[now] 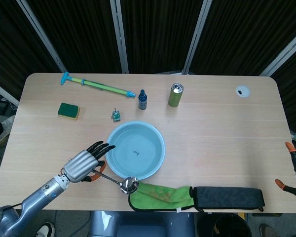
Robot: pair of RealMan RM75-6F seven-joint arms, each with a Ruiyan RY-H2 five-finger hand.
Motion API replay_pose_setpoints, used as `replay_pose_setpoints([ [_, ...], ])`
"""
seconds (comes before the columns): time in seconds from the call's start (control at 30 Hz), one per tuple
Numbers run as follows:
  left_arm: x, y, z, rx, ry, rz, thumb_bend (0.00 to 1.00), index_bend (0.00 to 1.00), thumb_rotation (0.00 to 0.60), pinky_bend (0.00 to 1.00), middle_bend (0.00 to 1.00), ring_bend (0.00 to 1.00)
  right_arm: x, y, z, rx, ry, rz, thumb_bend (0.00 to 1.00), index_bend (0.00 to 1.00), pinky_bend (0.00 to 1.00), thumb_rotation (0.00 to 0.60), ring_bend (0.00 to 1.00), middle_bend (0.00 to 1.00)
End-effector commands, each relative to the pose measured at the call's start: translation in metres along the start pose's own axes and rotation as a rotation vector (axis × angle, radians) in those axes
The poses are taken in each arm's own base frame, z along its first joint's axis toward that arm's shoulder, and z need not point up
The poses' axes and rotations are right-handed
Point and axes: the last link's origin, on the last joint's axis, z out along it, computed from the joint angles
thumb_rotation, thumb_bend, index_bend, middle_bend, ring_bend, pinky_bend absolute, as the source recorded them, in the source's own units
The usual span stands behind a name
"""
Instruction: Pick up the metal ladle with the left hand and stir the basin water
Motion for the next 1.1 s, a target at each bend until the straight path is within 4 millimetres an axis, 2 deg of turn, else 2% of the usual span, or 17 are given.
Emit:
replay_pose_setpoints([
  [0.03,0.009,-0.003,0.007,0.007,0.013,0.01,0.46,0.61,0.6,0.0,0.0,0.0,-0.001,0.0,0.001,-0.001,-0.003,-0.001,0.0,0.0,0.0,0.6,0.0,0.0],
  [0.27,0.018,-0.013,0.014,0.037,0.034,0.029,0.46,0.61,0.6,0.0,0.0,0.0,-0.001,0.0,0.002,-0.005,-0.003,-0.002,0.0,0.0,0.0,0.6,0.0,0.0],
  [0.53,0.01,-0.034,0.022,0.105,0.009,0.024,0.46,0.61,0.6,0.0,0.0,0.0,-0.003,-0.001,0.003,-0.002,-0.011,-0.011,0.0,0.0,0.0,0.6,0.0,0.0],
  [0.87,-0.005,-0.05,0.054,0.158,-0.024,-0.021,0.45,0.61,0.6,0.0,0.0,0.0,-0.005,-0.001,0.006,-0.004,-0.021,-0.013,0.0,0.0,0.0,0.6,0.0,0.0],
  [1.1,-0.015,-0.05,0.074,0.157,-0.044,-0.046,0.46,0.61,0.6,0.0,0.0,0.0,-0.006,-0.001,0.007,-0.003,-0.029,-0.012,0.0,0.0,0.0,0.6,0.0,0.0],
])
